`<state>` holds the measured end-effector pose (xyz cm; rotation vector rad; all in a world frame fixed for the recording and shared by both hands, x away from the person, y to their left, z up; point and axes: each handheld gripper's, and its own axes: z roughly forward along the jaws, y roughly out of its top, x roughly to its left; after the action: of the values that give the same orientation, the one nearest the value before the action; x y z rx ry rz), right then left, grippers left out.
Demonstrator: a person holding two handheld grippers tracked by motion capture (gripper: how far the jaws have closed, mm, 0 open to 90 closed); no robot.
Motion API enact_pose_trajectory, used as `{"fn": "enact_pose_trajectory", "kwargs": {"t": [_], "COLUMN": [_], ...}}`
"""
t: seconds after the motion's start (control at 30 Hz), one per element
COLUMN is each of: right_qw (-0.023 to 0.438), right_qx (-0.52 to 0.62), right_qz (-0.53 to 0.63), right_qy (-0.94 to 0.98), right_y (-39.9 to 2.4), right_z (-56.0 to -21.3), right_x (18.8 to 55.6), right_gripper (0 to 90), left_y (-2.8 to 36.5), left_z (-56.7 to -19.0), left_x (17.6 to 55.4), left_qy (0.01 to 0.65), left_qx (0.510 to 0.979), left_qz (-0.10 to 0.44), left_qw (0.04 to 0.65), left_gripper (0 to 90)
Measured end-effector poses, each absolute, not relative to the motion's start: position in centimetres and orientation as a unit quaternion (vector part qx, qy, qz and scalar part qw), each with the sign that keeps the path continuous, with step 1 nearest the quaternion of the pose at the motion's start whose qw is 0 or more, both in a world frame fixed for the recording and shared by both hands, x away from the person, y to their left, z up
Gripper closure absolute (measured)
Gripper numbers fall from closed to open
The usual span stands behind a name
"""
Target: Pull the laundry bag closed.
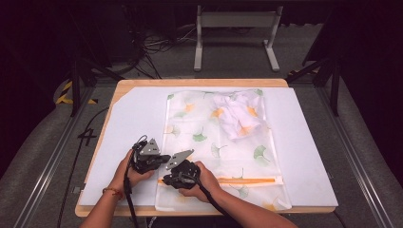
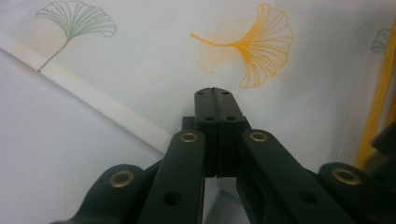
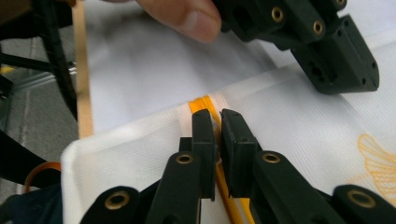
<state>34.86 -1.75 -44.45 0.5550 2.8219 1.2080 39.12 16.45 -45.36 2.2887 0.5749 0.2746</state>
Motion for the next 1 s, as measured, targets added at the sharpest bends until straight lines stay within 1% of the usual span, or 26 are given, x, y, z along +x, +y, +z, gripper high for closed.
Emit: {"fn": "enact_pose_trajectory", "kwargs": {"t": [0.1, 0.17, 0.37, 0.4, 0.47, 0.6, 0.63, 0.7, 0.73, 0.77, 0.9, 1.0], "right_qw": [0.005, 0.010, -0.007, -0.011, -0.011, -0.001, 0.022, 0.040, 0.040, 0.039, 0.013, 0.019], "right_qx": [0.176, 0.170, 0.182, 0.185, 0.190, 0.186, 0.180, 0.175, 0.175, 0.181, 0.196, 0.189], "right_qz": [0.397, 0.393, 0.396, 0.399, 0.399, 0.392, 0.380, 0.379, 0.379, 0.383, 0.393, 0.393], "right_qy": [0.901, 0.904, 0.900, 0.898, 0.897, 0.901, 0.907, 0.908, 0.908, 0.905, 0.898, 0.900], "right_y": [-2.1, -2.0, -2.0, -2.1, -2.1, -1.7, -1.4, -1.3, -1.3, -1.4, -1.9, -1.9], "right_z": [-44.0, -44.0, -44.4, -44.5, -44.5, -44.9, -44.8, -44.8, -44.8, -44.8, -44.8, -44.8], "right_x": [34.9, 34.9, 35.0, 34.9, 34.8, 34.5, 34.2, 33.8, 33.8, 33.9, 34.4, 34.4], "right_gripper": [90.0, 90.0, 89.4, 88.1, 79.7, 77.0, 77.2, 83.7, 83.7, 87.6, 89.8, 90.0], "left_y": [16.5, 16.5, 16.5, 16.5, 16.6, 16.5, 16.5, 16.5, 16.5, 16.5, 16.6, 16.5], "left_z": [-45.4, -45.4, -45.4, -45.4, -45.4, -45.4, -45.4, -45.4, -45.4, -45.4, -45.4, -45.4], "left_x": [39.2, 39.2, 39.2, 39.2, 39.2, 39.2, 39.2, 39.2, 39.2, 39.2, 39.2, 39.2], "left_qy": [0.224, 0.223, 0.223, 0.223, 0.223, 0.223, 0.223, 0.222, 0.222, 0.223, 0.222, 0.222], "left_qx": [0.893, 0.893, 0.893, 0.893, 0.893, 0.893, 0.893, 0.894, 0.894, 0.893, 0.893, 0.894], "left_qz": [0.104, 0.105, 0.105, 0.105, 0.104, 0.106, 0.105, 0.105, 0.105, 0.104, 0.105, 0.105], "left_qw": [0.376, 0.375, 0.376, 0.376, 0.377, 0.375, 0.376, 0.375, 0.375, 0.376, 0.376, 0.376], "left_gripper": [90.0, 90.0, 90.0, 90.0, 90.0, 90.0, 90.0, 90.0, 90.0, 90.0, 90.0, 90.0]}}
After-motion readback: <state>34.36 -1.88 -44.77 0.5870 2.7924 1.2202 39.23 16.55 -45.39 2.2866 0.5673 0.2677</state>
